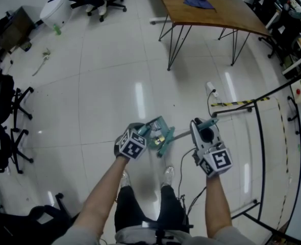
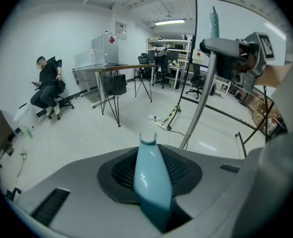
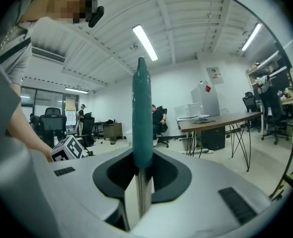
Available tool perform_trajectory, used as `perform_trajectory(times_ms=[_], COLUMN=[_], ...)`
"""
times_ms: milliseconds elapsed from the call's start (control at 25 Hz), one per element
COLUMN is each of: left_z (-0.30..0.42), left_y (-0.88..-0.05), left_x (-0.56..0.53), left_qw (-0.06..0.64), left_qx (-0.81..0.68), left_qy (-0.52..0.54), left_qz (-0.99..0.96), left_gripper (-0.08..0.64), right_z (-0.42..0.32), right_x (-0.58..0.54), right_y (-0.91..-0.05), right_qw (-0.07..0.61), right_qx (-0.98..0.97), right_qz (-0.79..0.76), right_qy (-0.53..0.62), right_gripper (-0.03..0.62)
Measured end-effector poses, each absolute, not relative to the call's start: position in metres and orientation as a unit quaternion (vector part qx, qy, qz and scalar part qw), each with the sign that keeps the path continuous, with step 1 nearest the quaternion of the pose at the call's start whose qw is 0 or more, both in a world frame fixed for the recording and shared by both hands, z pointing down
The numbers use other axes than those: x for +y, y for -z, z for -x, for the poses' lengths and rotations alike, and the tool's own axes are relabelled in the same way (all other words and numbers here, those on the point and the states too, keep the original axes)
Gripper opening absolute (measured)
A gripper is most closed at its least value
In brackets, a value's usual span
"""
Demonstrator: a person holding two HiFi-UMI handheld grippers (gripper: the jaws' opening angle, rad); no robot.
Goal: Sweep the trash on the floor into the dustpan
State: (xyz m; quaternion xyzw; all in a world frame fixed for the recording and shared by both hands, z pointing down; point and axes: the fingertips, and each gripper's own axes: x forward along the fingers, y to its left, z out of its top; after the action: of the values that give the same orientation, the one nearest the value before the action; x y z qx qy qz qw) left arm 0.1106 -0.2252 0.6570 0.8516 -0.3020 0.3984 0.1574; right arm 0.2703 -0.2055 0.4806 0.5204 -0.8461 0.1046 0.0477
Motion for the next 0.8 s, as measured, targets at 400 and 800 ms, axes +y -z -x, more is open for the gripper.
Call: perform_trajectory(times_ms=[400,800], left_z=[-0.110,-0.107], left_y=[-0.658,-0.659], left_x=[-0.225,-0.227], left_qw=[0.166,0.173], left_qx=[-0.299,-0.303], left_qy=[-0.399,-0.406], left_qz=[-0.851,-0.844], left_gripper=[0.106,0.107], right_z=[-0.260,-0.262], right_x=[-0.210,-0.215], right_y=[-0.468,-0.459], right_qw=[0.042,0.037], right_qx=[-0.853,-0.860], right_qz=[-0.512,-0.500], right_qy=[-0.096,-0.091], right_gripper=[0.064,0.064])
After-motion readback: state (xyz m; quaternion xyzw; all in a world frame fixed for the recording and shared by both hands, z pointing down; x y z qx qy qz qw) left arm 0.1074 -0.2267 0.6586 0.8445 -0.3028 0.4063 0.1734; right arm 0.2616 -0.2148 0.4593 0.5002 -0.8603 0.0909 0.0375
